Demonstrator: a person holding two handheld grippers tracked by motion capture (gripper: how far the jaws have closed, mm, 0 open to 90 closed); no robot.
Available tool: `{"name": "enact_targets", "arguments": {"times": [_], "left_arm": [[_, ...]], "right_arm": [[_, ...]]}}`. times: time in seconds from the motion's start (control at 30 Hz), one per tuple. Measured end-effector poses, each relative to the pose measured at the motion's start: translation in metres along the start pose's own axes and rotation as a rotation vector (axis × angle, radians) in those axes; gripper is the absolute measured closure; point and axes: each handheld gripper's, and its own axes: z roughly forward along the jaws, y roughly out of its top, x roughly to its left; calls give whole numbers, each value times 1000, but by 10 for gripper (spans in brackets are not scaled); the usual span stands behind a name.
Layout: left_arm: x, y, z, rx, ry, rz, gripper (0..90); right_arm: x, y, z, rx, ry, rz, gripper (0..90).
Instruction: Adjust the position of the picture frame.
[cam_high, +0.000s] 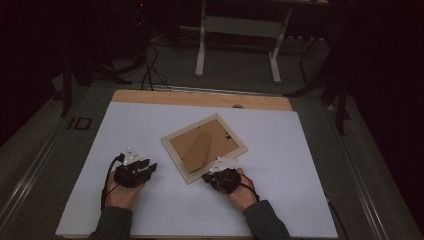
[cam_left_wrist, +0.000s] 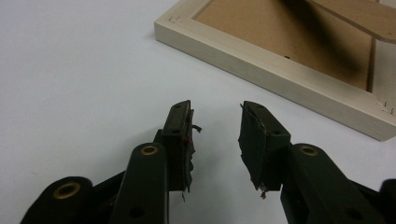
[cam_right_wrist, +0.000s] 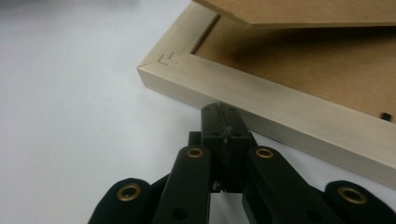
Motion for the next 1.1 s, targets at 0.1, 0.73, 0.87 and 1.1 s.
{"name": "enact_targets", "arguments": {"times": [0.1, 0.73, 0.87, 1.1], "left_arm": [[0, 0, 0, 6, -5, 1, 649], [-2, 11, 4, -27, -85, -35, 655], [-1, 12, 9, -11, -91, -49, 656], [-6, 17, 17, -2, -100, -29, 718]], "right_arm": [[-4, 0, -6, -14, -10, 4, 898], [-62, 8, -36, -37, -188, 55, 842], [-75, 10, -40, -42, -227, 82, 839], [-96, 13, -47, -57, -294, 135, 797]]}}
